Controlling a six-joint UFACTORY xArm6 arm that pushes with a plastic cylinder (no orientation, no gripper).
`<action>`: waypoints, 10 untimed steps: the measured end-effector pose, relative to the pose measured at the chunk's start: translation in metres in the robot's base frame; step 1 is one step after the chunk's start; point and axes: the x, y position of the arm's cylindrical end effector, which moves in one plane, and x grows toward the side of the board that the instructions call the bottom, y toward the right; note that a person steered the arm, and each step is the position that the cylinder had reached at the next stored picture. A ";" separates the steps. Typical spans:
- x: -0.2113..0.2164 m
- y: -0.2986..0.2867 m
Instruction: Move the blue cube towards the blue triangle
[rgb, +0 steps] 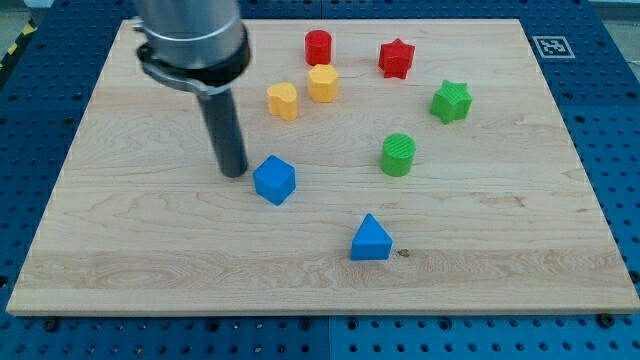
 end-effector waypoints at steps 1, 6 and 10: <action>0.005 0.003; 0.038 0.053; 0.044 0.080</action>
